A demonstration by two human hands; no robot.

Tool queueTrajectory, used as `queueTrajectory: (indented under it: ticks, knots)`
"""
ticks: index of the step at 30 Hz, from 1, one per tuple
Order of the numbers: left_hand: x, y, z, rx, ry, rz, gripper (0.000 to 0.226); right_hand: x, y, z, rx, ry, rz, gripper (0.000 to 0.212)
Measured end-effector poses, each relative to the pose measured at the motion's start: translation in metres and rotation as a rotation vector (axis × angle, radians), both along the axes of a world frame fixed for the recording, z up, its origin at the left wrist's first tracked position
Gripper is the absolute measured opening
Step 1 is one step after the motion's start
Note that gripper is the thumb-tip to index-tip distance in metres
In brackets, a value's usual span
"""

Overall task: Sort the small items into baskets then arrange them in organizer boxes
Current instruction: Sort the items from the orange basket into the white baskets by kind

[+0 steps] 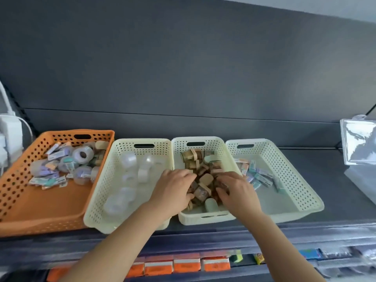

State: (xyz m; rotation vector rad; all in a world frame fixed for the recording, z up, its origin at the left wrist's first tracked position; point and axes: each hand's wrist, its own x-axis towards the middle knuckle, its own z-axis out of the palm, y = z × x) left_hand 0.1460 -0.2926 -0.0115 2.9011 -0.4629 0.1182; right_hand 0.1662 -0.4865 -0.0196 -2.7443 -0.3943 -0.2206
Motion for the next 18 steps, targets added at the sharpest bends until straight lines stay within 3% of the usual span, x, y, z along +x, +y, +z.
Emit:
queueTrajectory:
  ticks: [3, 9, 12, 18]
  knots:
    - [-0.002, -0.001, -0.001, 0.036, 0.007, 0.015, 0.049, 0.003, -0.002, -0.001, -0.061, -0.029, 0.051, 0.02]
    - [-0.009, 0.002, 0.003, -0.031, 0.074, 0.018, 0.064, 0.012, 0.005, 0.0, -0.055, -0.046, 0.087, 0.022]
    - [-0.014, 0.016, 0.012, -0.097, 0.022, 0.063, 0.054, 0.015, 0.02, 0.003, -0.016, -0.056, 0.132, 0.017]
    - [-0.025, 0.077, 0.029, -0.075, -0.036, 0.249, 0.04, 0.014, 0.083, 0.015, 0.04, -0.051, 0.262, 0.029]
